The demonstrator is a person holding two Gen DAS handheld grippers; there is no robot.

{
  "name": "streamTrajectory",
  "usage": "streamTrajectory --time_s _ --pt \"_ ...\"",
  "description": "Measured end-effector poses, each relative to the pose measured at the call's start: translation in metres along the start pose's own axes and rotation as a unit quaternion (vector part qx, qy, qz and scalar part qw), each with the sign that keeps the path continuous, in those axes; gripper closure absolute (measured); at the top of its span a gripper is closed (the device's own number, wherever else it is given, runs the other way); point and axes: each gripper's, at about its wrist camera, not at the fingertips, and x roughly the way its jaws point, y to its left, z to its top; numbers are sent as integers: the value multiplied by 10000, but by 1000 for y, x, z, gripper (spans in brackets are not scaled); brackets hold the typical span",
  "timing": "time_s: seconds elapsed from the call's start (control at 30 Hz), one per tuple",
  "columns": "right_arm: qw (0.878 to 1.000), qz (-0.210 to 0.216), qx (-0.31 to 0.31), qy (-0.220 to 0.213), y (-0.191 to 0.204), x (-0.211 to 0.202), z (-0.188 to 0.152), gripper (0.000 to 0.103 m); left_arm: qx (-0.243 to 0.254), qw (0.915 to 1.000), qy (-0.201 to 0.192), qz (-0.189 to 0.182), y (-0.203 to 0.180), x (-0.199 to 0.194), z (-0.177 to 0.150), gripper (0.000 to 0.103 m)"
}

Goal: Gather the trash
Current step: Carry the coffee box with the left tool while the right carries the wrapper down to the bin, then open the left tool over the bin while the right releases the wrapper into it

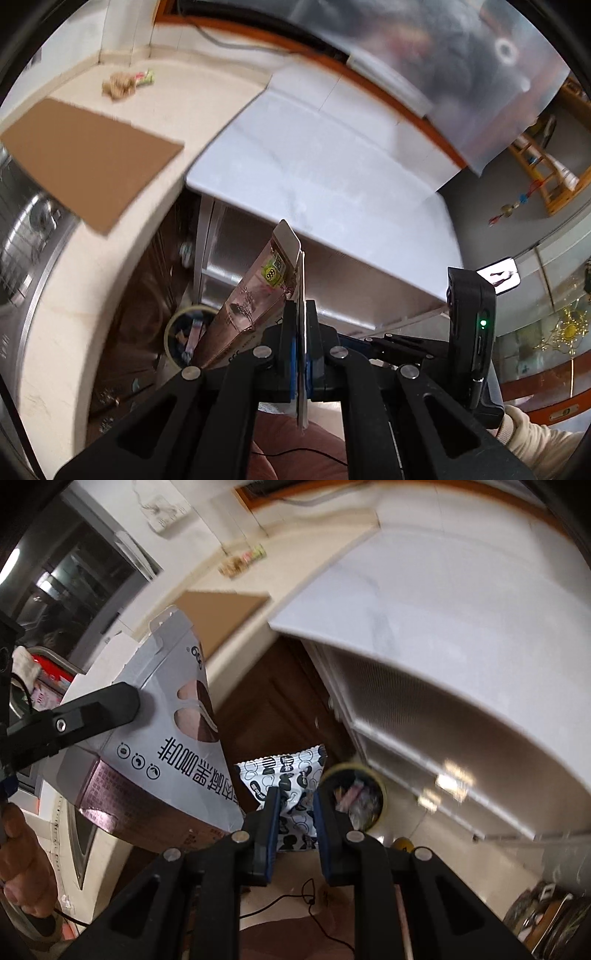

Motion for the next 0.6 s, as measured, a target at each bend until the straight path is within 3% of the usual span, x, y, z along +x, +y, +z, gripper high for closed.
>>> streamTrajectory --time_s 0.23,0.6 --pt "9987 -100 141 483 -37 72 -29 85 -162 9992 168 334 28 75 -28 102" --pt "9947 -244 -36 1002 -98 246 -57 85 -642 9929 303 953 136 242 -82 102"
